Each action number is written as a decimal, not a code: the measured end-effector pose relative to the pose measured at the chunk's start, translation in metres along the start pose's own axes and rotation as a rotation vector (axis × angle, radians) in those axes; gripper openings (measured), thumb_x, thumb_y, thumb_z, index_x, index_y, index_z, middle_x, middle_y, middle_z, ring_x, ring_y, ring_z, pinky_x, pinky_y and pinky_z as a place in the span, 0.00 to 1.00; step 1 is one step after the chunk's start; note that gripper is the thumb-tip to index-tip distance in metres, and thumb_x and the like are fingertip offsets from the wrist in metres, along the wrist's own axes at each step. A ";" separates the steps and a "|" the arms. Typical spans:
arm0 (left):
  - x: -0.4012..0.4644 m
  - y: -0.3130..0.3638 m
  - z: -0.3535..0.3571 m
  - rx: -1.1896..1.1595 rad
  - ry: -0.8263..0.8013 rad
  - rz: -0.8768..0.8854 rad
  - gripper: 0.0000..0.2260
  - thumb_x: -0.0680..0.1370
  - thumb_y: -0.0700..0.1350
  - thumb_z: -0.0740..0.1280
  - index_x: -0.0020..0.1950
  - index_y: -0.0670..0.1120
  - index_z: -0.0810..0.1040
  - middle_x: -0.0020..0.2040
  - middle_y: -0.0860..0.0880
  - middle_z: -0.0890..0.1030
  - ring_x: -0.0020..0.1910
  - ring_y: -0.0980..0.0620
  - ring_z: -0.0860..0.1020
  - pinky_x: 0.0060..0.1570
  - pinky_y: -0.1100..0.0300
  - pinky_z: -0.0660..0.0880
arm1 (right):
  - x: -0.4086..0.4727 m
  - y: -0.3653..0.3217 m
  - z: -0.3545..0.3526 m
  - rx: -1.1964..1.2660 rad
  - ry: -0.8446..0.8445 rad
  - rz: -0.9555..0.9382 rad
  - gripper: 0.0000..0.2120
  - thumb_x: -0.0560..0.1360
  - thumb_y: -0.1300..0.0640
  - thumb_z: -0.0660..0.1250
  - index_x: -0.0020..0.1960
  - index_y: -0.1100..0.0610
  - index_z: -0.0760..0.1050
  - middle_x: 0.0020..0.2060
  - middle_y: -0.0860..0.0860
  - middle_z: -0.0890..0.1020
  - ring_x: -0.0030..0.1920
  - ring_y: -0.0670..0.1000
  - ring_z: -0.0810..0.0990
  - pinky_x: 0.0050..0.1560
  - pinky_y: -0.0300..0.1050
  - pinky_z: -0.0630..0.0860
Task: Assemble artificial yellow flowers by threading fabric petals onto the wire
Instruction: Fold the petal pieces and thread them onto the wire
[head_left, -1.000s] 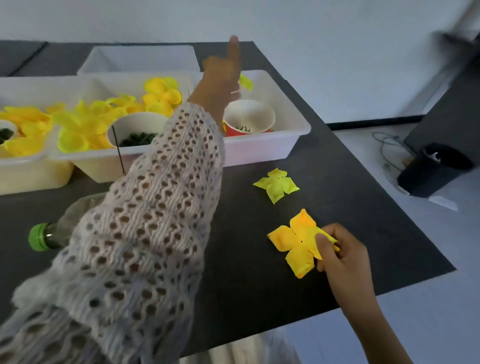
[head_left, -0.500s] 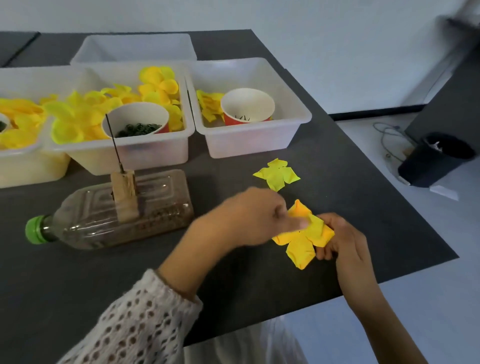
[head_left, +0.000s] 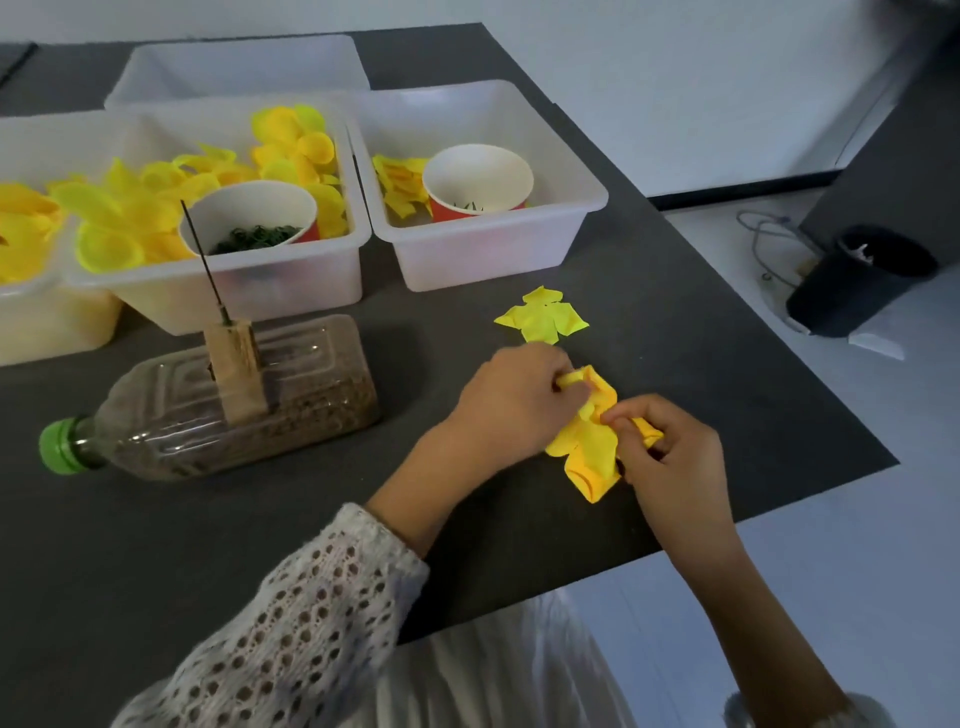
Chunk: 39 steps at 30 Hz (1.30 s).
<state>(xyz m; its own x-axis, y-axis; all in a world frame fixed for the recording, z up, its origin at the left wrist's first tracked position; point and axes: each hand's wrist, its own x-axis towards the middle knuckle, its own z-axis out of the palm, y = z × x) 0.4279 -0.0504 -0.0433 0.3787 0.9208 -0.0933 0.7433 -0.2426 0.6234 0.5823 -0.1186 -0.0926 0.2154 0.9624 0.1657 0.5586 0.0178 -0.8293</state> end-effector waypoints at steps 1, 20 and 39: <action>0.002 -0.003 -0.008 -0.110 -0.019 -0.021 0.13 0.81 0.52 0.64 0.41 0.46 0.76 0.43 0.46 0.82 0.45 0.45 0.81 0.46 0.52 0.77 | 0.000 0.000 0.001 -0.003 0.006 0.000 0.13 0.77 0.62 0.64 0.44 0.43 0.78 0.38 0.40 0.79 0.31 0.46 0.74 0.28 0.38 0.70; 0.108 -0.029 -0.167 -0.274 0.758 -0.151 0.18 0.83 0.52 0.59 0.34 0.48 0.68 0.45 0.43 0.83 0.48 0.46 0.79 0.48 0.58 0.72 | -0.001 0.004 0.000 -0.044 0.009 -0.039 0.11 0.79 0.62 0.62 0.47 0.49 0.78 0.31 0.45 0.76 0.27 0.47 0.70 0.25 0.36 0.63; -0.039 -0.017 -0.055 -0.323 0.227 0.090 0.06 0.81 0.46 0.65 0.54 0.50 0.81 0.48 0.55 0.83 0.47 0.61 0.79 0.49 0.67 0.75 | 0.004 -0.022 -0.008 0.167 -0.179 0.119 0.13 0.79 0.65 0.61 0.54 0.48 0.77 0.33 0.45 0.80 0.31 0.45 0.78 0.32 0.31 0.73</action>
<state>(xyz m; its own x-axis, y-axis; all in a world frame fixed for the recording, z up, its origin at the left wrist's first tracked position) 0.3698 -0.0648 -0.0076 0.2763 0.9530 0.1240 0.4879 -0.2502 0.8363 0.5776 -0.1171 -0.0696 0.1185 0.9927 -0.0231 0.3945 -0.0685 -0.9164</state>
